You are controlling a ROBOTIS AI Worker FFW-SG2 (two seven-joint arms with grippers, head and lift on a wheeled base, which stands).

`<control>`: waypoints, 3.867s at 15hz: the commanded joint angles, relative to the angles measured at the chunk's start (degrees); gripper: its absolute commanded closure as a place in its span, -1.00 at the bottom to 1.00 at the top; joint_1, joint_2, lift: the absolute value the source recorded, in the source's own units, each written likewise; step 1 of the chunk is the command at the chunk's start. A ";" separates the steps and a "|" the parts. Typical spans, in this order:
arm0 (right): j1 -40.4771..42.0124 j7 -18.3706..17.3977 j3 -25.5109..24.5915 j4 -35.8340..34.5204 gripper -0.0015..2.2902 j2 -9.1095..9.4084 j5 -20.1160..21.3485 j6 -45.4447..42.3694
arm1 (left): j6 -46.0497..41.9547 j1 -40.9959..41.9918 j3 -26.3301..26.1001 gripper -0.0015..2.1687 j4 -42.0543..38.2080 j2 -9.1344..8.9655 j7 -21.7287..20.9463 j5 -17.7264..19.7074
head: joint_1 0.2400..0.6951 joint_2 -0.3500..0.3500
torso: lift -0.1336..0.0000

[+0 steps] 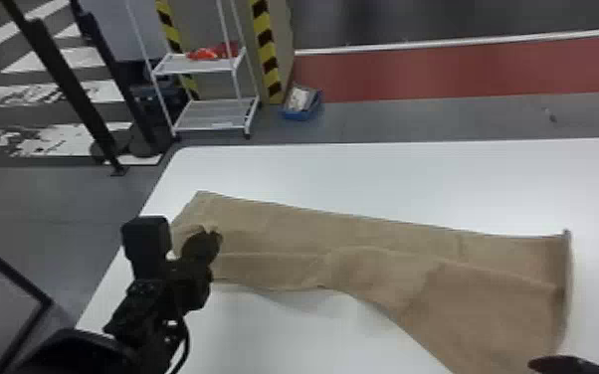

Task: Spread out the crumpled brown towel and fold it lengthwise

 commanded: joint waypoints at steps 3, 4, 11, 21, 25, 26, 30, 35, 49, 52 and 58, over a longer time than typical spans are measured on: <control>0.09 0.00 3.96 -6.05 -0.56 0.05 5.06 17.76 | 0.00 0.33 0.23 0.26 -0.39 -0.05 0.00 0.15 | 1.00 0.58 | -0.86; 0.01 -0.18 4.75 -7.81 -0.56 0.05 6.11 22.16 | 0.18 0.42 0.23 0.26 -0.48 -0.14 0.00 0.15 | 1.00 0.58 | -0.86; 0.09 -5.71 10.81 -11.50 -0.56 0.05 17.01 28.49 | 0.00 0.86 0.15 0.26 -1.00 -0.32 0.00 0.15 | 1.00 0.54 | -0.86; -0.96 -5.71 13.71 -10.63 -0.56 0.05 17.10 31.83 | 0.18 1.30 -0.29 0.26 -1.97 -0.32 0.27 -0.11 | 1.00 0.54 | -0.86; -1.93 -5.80 13.71 -8.78 -0.50 0.00 17.36 33.76 | 0.18 1.83 -0.12 0.26 -2.32 -0.32 0.27 -0.11 | 1.00 0.56 | -0.86; -2.19 -5.71 13.89 -8.25 -0.50 0.00 17.45 33.94 | 0.18 1.83 -0.12 0.26 -2.41 -0.32 0.27 -0.11 | 1.00 0.56 | -0.86; -3.42 -5.45 14.86 -7.99 -0.49 -0.35 17.72 36.40 | 0.18 2.09 -0.20 0.26 -2.59 -0.32 0.27 -0.11 | 1.00 0.57 | -0.86; -5.18 -3.69 15.65 -7.81 -0.04 -1.76 18.42 40.44 | 0.18 2.35 -0.03 0.26 -2.76 -0.49 0.27 -0.20 | 1.00 0.58 | -0.86; -28.56 4.75 -18.98 -2.45 0.05 -5.98 -6.89 50.46 | 14.41 6.84 0.41 0.26 -18.67 -0.76 2.81 -4.86 | 1.00 -0.01 | -0.86; -38.14 3.34 -17.93 8.01 0.05 -7.56 -5.31 50.11 | 14.24 2.62 0.50 0.26 -15.86 -0.49 2.81 -5.12 | 1.00 -0.20 | -0.86; -59.50 -5.36 -9.14 33.94 0.05 -10.99 -0.57 42.37 | 10.37 -17.33 -0.03 0.26 3.22 0.47 1.85 -2.92 | 1.00 -0.16 | -0.86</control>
